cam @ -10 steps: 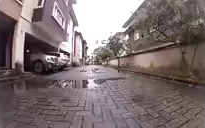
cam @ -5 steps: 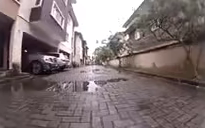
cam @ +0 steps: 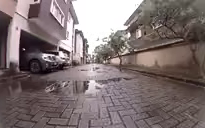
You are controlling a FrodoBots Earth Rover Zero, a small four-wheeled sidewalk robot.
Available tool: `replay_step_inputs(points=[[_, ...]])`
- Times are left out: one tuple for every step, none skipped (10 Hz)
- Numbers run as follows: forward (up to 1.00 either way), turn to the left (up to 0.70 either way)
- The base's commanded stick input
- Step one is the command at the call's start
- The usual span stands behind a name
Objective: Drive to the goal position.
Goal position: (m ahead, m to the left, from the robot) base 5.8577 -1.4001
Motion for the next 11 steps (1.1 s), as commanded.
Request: replay_step_inputs(points=[[0.50,0.00],[0.50,0.00],[0.50,0.00],[0.50,0.00],[0.50,0.00],[0.50,0.00],[0.50,0.00],[0.50,0.00],[0.50,0.00],[0.50,0.00],[0.50,0.00]])
